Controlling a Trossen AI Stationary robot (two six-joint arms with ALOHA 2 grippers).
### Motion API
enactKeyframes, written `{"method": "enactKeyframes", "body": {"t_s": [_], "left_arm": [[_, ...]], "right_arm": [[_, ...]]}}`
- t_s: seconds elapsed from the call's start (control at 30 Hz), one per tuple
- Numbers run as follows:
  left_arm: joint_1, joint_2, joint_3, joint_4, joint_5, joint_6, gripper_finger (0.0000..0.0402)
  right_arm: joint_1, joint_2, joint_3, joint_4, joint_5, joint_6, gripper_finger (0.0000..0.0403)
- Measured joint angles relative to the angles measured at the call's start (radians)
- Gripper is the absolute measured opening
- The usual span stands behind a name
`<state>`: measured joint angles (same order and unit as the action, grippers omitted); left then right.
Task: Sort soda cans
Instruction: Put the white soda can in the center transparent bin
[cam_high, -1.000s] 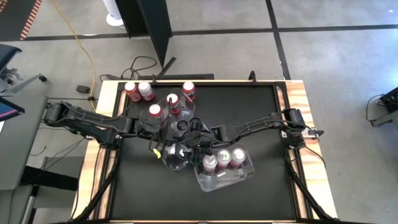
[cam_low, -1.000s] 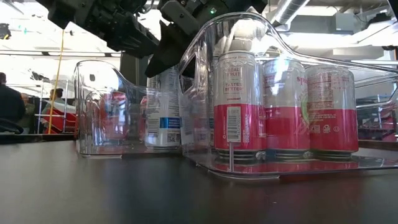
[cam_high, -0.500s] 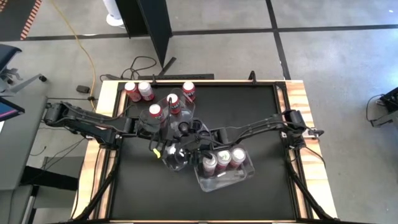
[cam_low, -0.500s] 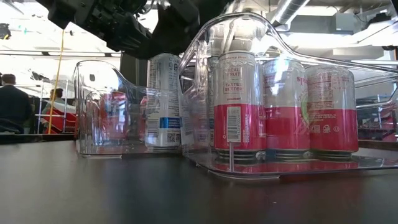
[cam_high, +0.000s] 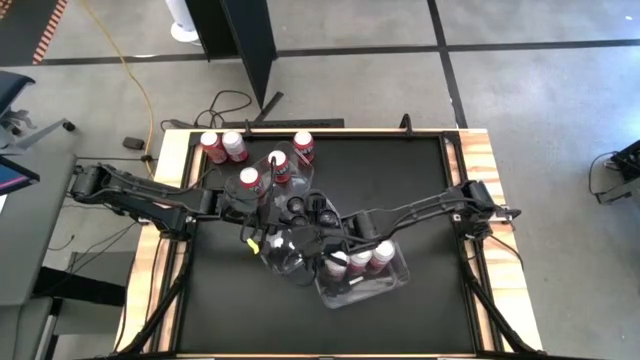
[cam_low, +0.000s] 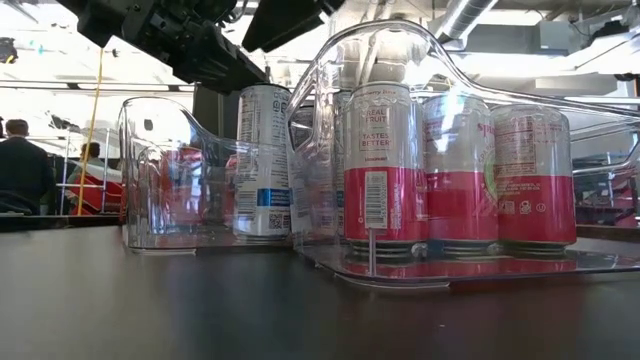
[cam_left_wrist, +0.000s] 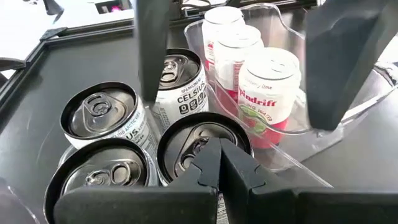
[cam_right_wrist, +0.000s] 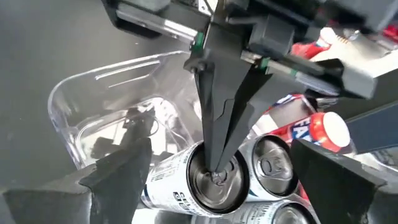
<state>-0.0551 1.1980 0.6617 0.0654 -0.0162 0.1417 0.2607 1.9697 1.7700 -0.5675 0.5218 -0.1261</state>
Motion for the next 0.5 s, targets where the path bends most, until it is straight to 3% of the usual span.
{"method": "enactKeyframes", "body": {"t_s": [0.27,0.5], "left_arm": [[-0.004,-0.003,0.0,0.013,-0.006,0.006,0.0003],[-0.005,-0.005,0.0,0.028,-0.007,0.001,0.003]], "right_arm": [[0.044,0.0,0.018,-0.009,0.053,-0.007,0.0397],[0.073,0.0,0.018,-0.008,0.081,-0.006,0.0397]]}}
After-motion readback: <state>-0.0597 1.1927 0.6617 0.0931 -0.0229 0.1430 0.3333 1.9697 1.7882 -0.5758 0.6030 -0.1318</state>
